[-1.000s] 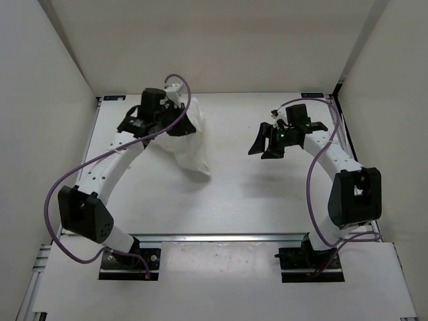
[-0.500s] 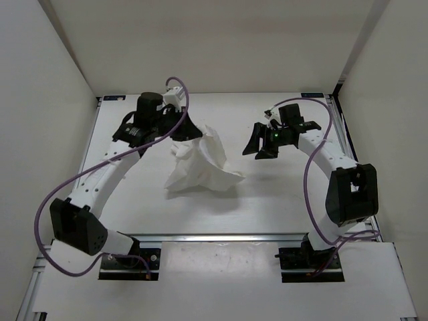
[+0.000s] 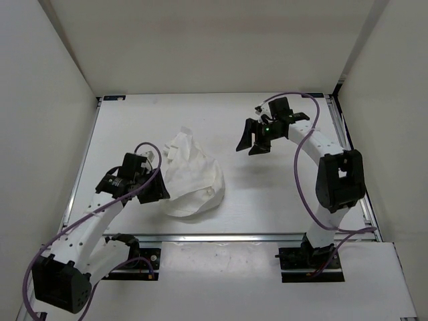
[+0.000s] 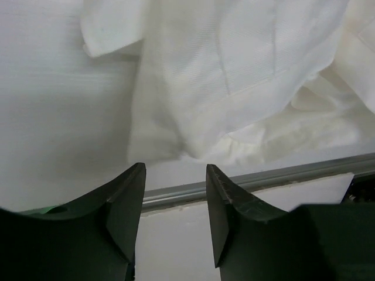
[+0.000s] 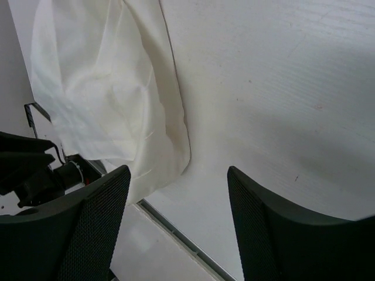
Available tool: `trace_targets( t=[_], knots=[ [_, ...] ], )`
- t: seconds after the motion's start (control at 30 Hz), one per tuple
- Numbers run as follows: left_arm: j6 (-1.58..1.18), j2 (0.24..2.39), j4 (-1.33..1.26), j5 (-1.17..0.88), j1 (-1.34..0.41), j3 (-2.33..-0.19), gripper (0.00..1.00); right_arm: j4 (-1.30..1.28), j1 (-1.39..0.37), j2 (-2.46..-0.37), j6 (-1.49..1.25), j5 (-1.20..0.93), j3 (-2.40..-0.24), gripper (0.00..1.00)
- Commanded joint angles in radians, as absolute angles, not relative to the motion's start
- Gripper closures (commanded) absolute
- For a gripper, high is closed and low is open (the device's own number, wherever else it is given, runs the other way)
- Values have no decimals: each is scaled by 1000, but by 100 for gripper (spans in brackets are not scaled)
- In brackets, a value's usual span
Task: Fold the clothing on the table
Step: Flatten the skirt out
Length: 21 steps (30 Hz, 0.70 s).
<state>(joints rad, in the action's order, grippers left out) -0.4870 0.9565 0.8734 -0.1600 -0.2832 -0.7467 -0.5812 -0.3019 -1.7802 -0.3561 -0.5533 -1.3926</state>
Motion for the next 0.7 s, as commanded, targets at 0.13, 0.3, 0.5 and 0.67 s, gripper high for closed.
trace_targets(
  t=[0.13, 0.3, 0.5, 0.67],
  knots=[
    [-546, 978, 744, -170, -210, -722, 42, -692, -403, -1940, -296, -571, -1609, 28],
    [-534, 1123, 624, -71, -278, -776, 42, -715, -469, -2006, -288, -583, -1648, 32],
    [-500, 1261, 557, -69, -308, -761, 43, -761, -520, -2029, -255, -604, -1628, 37],
    [-499, 1264, 613, -23, -344, -767, 42, -773, -514, -1997, -241, -584, -1592, 38]
  ],
)
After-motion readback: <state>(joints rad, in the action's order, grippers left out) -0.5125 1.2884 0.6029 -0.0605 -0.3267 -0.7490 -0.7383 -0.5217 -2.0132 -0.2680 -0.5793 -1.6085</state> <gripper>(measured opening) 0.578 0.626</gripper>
